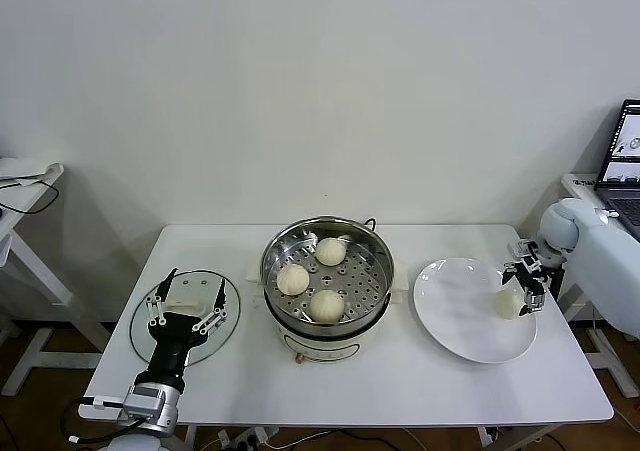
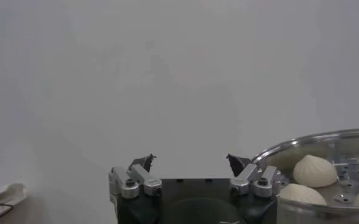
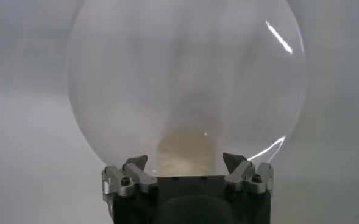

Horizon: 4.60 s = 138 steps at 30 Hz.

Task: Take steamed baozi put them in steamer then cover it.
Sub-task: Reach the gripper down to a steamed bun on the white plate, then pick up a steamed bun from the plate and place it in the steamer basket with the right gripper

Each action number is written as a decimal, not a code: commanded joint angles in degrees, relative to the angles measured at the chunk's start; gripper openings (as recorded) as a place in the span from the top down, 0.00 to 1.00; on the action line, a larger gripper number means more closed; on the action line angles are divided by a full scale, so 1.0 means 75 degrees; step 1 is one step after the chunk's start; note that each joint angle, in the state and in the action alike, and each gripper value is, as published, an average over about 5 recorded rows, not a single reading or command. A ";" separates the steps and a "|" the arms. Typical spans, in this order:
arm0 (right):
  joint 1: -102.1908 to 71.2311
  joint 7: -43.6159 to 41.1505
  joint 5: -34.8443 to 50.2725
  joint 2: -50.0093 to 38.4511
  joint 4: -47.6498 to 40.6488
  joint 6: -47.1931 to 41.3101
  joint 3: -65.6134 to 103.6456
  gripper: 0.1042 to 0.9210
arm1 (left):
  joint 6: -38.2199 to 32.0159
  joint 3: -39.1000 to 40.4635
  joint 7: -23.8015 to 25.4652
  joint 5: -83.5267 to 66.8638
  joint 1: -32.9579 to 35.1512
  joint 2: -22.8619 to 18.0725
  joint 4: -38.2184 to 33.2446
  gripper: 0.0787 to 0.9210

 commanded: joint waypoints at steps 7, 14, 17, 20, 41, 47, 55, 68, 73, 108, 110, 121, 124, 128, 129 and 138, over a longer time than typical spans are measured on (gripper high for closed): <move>-0.0251 0.0191 -0.0565 0.0284 -0.0454 0.0208 0.0560 0.12 | -0.0004 0.0016 0.0001 0.0016 0.0002 0.0001 0.0005 0.12; -0.0257 0.0252 -0.0771 0.0397 -0.0581 0.0284 0.0657 0.12 | -0.0013 0.0010 0.0003 0.0024 -0.0002 0.0005 0.0030 0.12; -0.0261 0.0258 -0.0834 0.0422 -0.0587 0.0301 0.0656 0.12 | -0.0013 0.0021 0.0003 0.0024 -0.0009 0.0001 0.0038 0.12; -0.0282 0.0249 -0.0921 0.0441 -0.0603 0.0314 0.0668 0.12 | -0.0012 0.0025 0.0005 0.0025 -0.0014 -0.0002 0.0043 0.12; -0.0403 0.0280 -0.1094 0.0518 -0.0531 0.0327 0.0769 0.24 | 0.0002 0.0056 0.0008 0.0026 -0.0052 0.0006 0.0063 0.12; -0.0358 0.0211 -0.0886 0.0400 -0.0306 0.0230 0.0638 0.25 | 0.0007 0.0056 0.0006 0.0025 -0.0050 0.0006 0.0042 0.12; 0.0497 -0.0104 0.0946 -0.0549 0.1036 -0.0635 -0.0904 0.26 | 0.0020 0.0070 -0.0001 0.0041 -0.0036 -0.0014 -0.0005 0.12; 0.3891 0.0376 0.4876 -0.2178 0.4418 -0.3246 -0.4808 0.26 | 0.0012 0.0097 -0.0002 0.0045 -0.0089 -0.0011 -0.0002 0.12; 0.5387 0.0756 0.5896 -0.2023 0.5368 -0.4029 -0.6191 0.26 | -0.0012 0.0118 0.0004 0.0029 -0.0108 0.0026 0.0005 0.12; 0.5663 0.1476 0.7540 0.2422 0.4110 -0.5300 -0.7174 0.25 | -0.0019 -0.0236 0.0054 -0.0343 -0.0374 0.0286 0.0187 0.12; 0.5469 0.1458 0.7400 0.2434 0.4052 -0.5283 -0.7101 0.25 | -0.0014 -0.0237 0.0054 -0.0343 -0.0394 0.0285 0.0220 0.12; 0.4896 0.1408 0.6924 0.2408 0.3889 -0.5236 -0.6907 0.25 | -0.0016 -0.0232 0.0056 -0.0341 -0.0424 0.0283 0.0305 0.12; 0.4835 0.1399 0.6842 0.2423 0.3843 -0.5235 -0.6885 0.25 | -0.0021 -0.0236 0.0056 -0.0341 -0.0417 0.0284 0.0302 0.12; 0.4778 0.1381 0.6727 0.2425 0.3791 -0.5231 -0.6870 0.25 | -0.0030 -0.0248 0.0058 -0.0341 -0.0401 0.0288 0.0293 0.12; 0.4760 0.1381 0.6710 0.2426 0.3780 -0.5232 -0.6862 0.25 | -0.0030 -0.0248 0.0058 -0.0341 -0.0399 0.0288 0.0290 0.12; 0.4571 0.1359 0.6486 0.2414 0.3671 -0.5231 -0.6701 0.25 | -0.0034 -0.0234 0.0055 -0.0336 -0.0380 0.0278 0.0270 0.12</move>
